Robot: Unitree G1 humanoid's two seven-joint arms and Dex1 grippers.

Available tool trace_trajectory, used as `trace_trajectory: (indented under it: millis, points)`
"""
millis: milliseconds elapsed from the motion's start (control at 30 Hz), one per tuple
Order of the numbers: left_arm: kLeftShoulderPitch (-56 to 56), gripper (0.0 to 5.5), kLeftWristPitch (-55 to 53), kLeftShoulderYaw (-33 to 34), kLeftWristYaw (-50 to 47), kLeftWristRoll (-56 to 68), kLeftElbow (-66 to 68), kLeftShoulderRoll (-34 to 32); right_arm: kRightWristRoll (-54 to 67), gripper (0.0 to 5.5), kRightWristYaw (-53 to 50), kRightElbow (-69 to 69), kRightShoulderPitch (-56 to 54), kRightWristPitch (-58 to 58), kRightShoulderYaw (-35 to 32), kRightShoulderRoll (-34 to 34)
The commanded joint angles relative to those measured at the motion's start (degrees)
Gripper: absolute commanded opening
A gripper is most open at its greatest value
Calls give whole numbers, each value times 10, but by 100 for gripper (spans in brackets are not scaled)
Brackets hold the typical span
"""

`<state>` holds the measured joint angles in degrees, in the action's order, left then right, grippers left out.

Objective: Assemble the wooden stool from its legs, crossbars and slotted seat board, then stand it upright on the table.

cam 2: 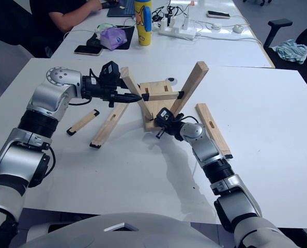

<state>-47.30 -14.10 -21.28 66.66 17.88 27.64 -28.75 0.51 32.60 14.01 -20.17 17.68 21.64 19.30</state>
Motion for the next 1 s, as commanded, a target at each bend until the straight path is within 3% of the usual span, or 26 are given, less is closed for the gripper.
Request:
trace_trajectory:
  millis: [33, 200, 467, 667, 1000]
  points:
    - [98, 206, -73, -131, -6, -114, 34, 39, 66, 0, 71, -12, 168, -1, 19, -20]
    - [97, 206, -83, -131, -4, -108, 29, 30, 127, 0, 63, -182, 218, -33, -28, 1]
    - [88, 206, -87, -139, 5, -104, 30, 21, 199, 0, -14, -401, 222, 14, -99, -39]
    - [87, 206, -89, -142, 11, -103, 30, 16, 116, 0, -148, -478, 173, -1, -164, -62]
    - [85, 206, -93, -149, 14, -102, 28, 24, -142, 0, -250, -316, 50, -35, -52, -70]
